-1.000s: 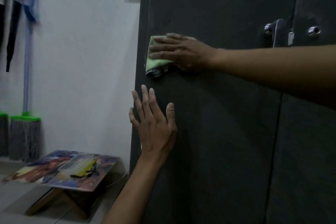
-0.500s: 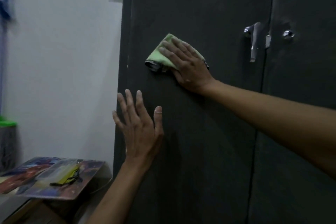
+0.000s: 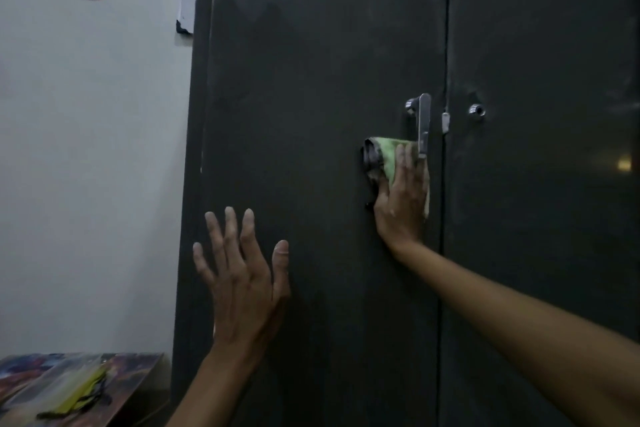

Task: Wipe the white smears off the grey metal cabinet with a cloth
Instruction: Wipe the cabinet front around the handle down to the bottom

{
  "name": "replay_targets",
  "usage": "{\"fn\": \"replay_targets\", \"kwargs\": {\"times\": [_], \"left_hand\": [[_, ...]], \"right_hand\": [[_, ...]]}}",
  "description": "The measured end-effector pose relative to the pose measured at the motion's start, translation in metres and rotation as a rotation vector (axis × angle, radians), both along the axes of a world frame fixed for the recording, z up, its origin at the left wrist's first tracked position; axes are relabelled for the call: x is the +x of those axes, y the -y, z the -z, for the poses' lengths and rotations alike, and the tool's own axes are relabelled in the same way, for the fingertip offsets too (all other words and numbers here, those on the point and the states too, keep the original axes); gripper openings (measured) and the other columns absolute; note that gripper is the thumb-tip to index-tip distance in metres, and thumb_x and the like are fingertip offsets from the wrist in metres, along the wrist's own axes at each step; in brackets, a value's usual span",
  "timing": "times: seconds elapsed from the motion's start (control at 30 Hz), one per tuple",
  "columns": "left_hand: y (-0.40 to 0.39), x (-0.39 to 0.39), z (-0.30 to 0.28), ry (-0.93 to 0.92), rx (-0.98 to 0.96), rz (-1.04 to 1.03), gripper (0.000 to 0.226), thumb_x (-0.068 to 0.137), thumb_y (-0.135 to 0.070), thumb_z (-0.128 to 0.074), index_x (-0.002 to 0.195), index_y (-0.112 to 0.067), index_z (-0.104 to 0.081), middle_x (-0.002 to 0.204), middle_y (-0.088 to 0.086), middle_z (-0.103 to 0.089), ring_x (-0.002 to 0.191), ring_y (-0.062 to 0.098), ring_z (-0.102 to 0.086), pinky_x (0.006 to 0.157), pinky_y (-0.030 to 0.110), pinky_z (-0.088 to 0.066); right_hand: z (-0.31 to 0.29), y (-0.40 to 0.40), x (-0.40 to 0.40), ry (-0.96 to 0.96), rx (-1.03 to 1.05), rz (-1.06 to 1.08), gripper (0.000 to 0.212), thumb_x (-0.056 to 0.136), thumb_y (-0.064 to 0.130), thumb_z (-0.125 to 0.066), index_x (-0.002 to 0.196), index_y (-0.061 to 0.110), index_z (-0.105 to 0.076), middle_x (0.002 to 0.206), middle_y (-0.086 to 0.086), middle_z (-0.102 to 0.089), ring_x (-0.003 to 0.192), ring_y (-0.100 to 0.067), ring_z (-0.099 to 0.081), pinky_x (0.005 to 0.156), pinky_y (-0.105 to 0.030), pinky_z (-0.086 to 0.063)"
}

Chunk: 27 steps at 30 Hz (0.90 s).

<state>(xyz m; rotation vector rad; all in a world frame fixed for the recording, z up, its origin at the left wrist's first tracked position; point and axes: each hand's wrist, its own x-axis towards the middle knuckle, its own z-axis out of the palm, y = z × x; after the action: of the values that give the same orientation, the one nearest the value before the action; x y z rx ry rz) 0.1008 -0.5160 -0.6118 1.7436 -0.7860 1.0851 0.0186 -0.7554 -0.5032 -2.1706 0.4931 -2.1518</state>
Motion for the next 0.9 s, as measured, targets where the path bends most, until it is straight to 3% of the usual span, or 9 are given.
{"fn": "replay_targets", "kwargs": {"times": [0.2, 0.33, 0.47, 0.53, 0.63, 0.7, 0.77, 0.9], "left_hand": [[0.008, -0.016, -0.017, 0.034, -0.029, 0.052, 0.075, 0.103, -0.059, -0.020, 0.161, -0.014, -0.030, 0.173, 0.011, -0.018, 0.162, 0.019, 0.012, 0.129, 0.053, 0.007], [0.012, -0.024, -0.012, 0.013, 0.071, 0.058, 0.078, 0.101, -0.062, -0.015, 0.161, -0.016, -0.029, 0.174, 0.009, -0.016, 0.161, 0.020, 0.013, 0.129, 0.052, 0.007], [0.015, -0.025, 0.004, 0.010, 0.154, 0.057, 0.078, 0.099, -0.061, -0.015, 0.156, -0.014, -0.041, 0.171, 0.010, -0.026, 0.162, 0.025, 0.006, 0.130, 0.055, -0.003], [0.019, -0.025, 0.012, 0.007, 0.192, 0.041, 0.071, 0.101, -0.056, -0.024, 0.151, -0.013, -0.048, 0.168, 0.012, -0.033, 0.162, 0.028, 0.000, 0.129, 0.055, -0.009], [0.026, -0.023, 0.021, 0.028, 0.241, 0.001, 0.045, 0.101, -0.040, -0.056, 0.138, -0.014, -0.062, 0.158, 0.012, -0.049, 0.159, 0.033, -0.022, 0.123, 0.056, -0.025], [0.032, -0.023, 0.025, 0.058, 0.255, 0.012, 0.035, 0.093, -0.034, -0.071, 0.124, -0.019, -0.070, 0.140, 0.008, -0.062, 0.144, 0.030, -0.045, 0.109, 0.051, -0.043], [0.038, -0.025, 0.029, 0.092, 0.245, 0.024, 0.032, 0.088, -0.039, -0.073, 0.116, -0.023, -0.072, 0.120, 0.000, -0.066, 0.118, 0.022, -0.057, 0.089, 0.039, -0.049], [0.052, -0.029, 0.036, 0.105, 0.265, 0.043, 0.038, 0.088, -0.050, -0.069, 0.118, -0.026, -0.068, 0.107, -0.007, -0.065, 0.098, 0.015, -0.057, 0.078, 0.032, -0.044]], "right_hand": [[0.054, 0.001, -0.008, -0.308, -0.355, -0.006, 0.076, 0.099, 0.005, -0.061, 0.166, 0.010, -0.026, 0.176, -0.005, -0.013, 0.164, -0.027, -0.007, 0.133, -0.044, -0.009], [0.097, 0.004, -0.014, -0.477, -0.483, -0.026, 0.078, 0.096, 0.003, -0.060, 0.166, 0.013, -0.027, 0.176, -0.003, -0.017, 0.164, -0.025, -0.008, 0.133, -0.044, -0.010], [0.132, 0.003, -0.019, -0.550, -0.520, -0.039, 0.086, 0.092, 0.005, -0.063, 0.168, 0.018, -0.024, 0.177, 0.002, -0.013, 0.164, -0.024, -0.009, 0.132, -0.043, -0.010], [0.147, -0.002, -0.021, -0.543, -0.483, -0.066, 0.084, 0.095, 0.012, -0.065, 0.168, 0.018, -0.023, 0.177, 0.003, -0.012, 0.164, -0.023, -0.008, 0.132, -0.042, -0.009], [0.161, -0.013, -0.024, -0.549, -0.368, -0.158, 0.076, 0.105, 0.036, -0.053, 0.169, 0.021, -0.017, 0.178, 0.004, -0.007, 0.165, -0.021, -0.004, 0.132, -0.041, -0.003], [0.162, -0.019, -0.026, -0.546, -0.292, -0.238, 0.065, 0.108, 0.034, -0.039, 0.169, 0.022, -0.018, 0.178, 0.008, -0.008, 0.164, -0.017, -0.003, 0.132, -0.038, -0.001], [0.161, -0.021, -0.027, -0.510, -0.233, -0.281, 0.058, 0.110, 0.026, -0.037, 0.167, 0.022, -0.027, 0.176, 0.012, -0.016, 0.164, -0.012, -0.007, 0.132, -0.036, -0.005], [0.155, -0.019, -0.026, -0.406, -0.233, -0.229, 0.048, 0.105, 0.012, -0.062, 0.152, 0.013, -0.055, 0.163, 0.003, -0.047, 0.158, -0.012, -0.030, 0.127, -0.040, -0.031]]}}
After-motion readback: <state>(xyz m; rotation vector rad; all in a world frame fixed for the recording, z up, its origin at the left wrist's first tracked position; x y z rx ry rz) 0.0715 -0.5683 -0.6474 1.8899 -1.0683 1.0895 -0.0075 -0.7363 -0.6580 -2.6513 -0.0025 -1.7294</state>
